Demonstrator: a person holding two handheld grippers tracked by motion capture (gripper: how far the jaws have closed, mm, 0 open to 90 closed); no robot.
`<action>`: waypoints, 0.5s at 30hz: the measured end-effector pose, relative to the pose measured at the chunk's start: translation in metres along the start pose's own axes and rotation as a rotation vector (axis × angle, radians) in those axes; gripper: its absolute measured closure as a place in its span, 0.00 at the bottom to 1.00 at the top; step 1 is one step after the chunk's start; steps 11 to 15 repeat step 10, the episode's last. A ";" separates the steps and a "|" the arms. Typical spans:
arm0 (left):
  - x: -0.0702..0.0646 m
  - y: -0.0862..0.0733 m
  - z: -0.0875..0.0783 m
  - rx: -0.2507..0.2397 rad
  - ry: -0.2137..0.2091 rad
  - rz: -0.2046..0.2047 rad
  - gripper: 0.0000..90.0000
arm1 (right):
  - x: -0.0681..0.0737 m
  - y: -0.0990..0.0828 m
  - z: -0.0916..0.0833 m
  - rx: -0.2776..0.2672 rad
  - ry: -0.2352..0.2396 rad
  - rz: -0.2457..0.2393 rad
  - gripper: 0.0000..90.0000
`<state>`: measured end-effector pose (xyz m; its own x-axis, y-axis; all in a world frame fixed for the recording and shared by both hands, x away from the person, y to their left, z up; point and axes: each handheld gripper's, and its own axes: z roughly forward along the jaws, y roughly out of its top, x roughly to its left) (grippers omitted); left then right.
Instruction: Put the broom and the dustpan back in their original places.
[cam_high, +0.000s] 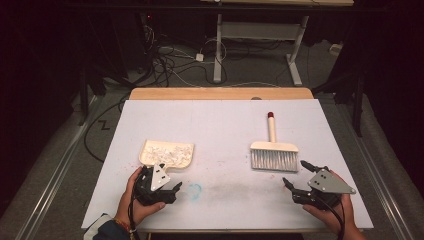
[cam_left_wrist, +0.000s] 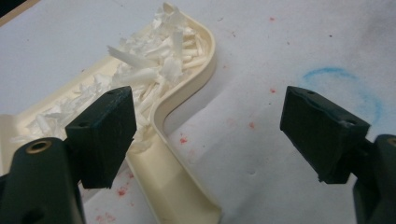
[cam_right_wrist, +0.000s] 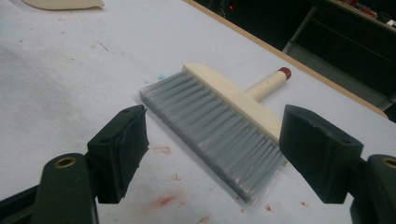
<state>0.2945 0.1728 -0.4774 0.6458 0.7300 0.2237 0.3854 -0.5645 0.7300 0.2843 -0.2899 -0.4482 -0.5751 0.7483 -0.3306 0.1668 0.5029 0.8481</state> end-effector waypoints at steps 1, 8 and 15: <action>0.001 0.000 0.000 -0.007 0.005 0.010 0.20 | 0.000 0.000 0.000 0.000 -0.003 -0.002 0.27; 0.001 0.001 0.001 -0.008 0.007 0.009 0.20 | -0.001 -0.001 0.001 0.004 0.004 0.003 0.27; 0.001 0.002 0.002 -0.009 0.008 0.008 0.20 | -0.001 -0.002 0.001 0.005 0.006 0.004 0.27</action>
